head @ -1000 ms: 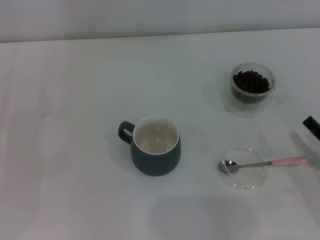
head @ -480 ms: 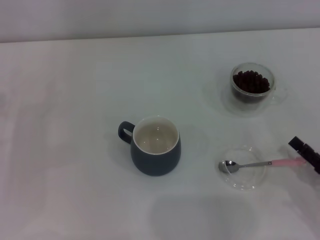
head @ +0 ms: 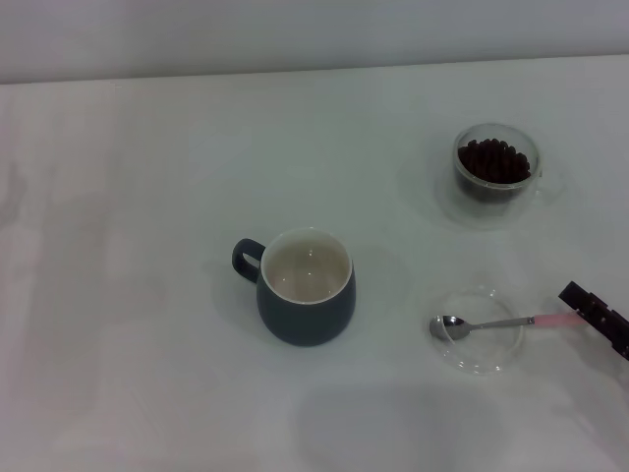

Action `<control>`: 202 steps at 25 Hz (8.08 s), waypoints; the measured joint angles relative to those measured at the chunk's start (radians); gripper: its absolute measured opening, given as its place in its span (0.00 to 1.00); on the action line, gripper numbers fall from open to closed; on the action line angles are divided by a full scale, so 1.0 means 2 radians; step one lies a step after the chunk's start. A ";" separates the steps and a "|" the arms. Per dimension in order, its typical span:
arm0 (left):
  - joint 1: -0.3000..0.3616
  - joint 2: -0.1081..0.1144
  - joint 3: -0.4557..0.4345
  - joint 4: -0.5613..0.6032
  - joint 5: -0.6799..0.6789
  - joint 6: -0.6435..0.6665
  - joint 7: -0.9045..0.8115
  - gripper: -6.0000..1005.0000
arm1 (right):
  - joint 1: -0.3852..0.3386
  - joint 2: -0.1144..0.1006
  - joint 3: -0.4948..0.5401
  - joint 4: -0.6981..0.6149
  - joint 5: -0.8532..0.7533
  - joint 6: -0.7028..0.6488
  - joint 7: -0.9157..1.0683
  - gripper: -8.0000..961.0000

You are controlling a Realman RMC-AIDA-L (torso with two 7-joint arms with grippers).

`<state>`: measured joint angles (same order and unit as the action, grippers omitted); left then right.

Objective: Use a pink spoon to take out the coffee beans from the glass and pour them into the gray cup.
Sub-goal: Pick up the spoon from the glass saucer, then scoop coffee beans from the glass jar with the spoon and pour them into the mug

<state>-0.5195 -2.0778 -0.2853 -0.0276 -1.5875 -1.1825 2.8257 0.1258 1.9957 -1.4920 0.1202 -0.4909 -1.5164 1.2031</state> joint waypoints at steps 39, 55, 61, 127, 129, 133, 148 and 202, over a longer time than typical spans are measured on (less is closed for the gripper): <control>-0.007 0.000 0.000 -0.002 0.000 0.008 0.000 0.80 | 0.000 -0.009 -0.026 0.002 -0.014 -0.003 0.022 0.42; -0.007 0.000 0.000 -0.002 0.000 0.008 0.000 0.80 | 0.001 -0.009 -0.031 0.001 -0.014 -0.006 0.031 0.37; -0.007 -0.001 0.000 -0.004 0.000 0.008 0.000 0.80 | 0.003 -0.010 -0.038 0.000 -0.014 -0.007 0.036 0.35; -0.005 -0.002 0.000 -0.008 0.000 0.008 0.000 0.80 | 0.129 -0.117 0.050 -0.221 -0.119 0.129 0.002 0.17; -0.005 -0.002 0.000 -0.009 0.000 0.008 0.000 0.80 | 0.127 -0.114 0.055 -0.221 -0.119 0.129 -0.006 0.17; -0.006 -0.002 0.000 -0.014 0.000 0.006 0.000 0.80 | 0.121 -0.104 0.086 -0.222 -0.120 0.130 -0.032 0.17; -0.005 -0.002 0.000 -0.015 0.000 0.003 0.000 0.80 | 0.120 -0.085 0.096 -0.228 -0.143 0.162 -0.054 0.17; -0.007 0.000 -0.004 -0.008 -0.005 0.002 0.000 0.80 | 0.105 -0.075 0.120 -0.230 -0.166 0.228 0.235 0.17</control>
<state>-0.5328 -2.0769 -0.2934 -0.0443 -1.5975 -1.1779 2.8256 0.3360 1.8463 -1.2524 -0.3391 -0.8239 -1.0608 1.6732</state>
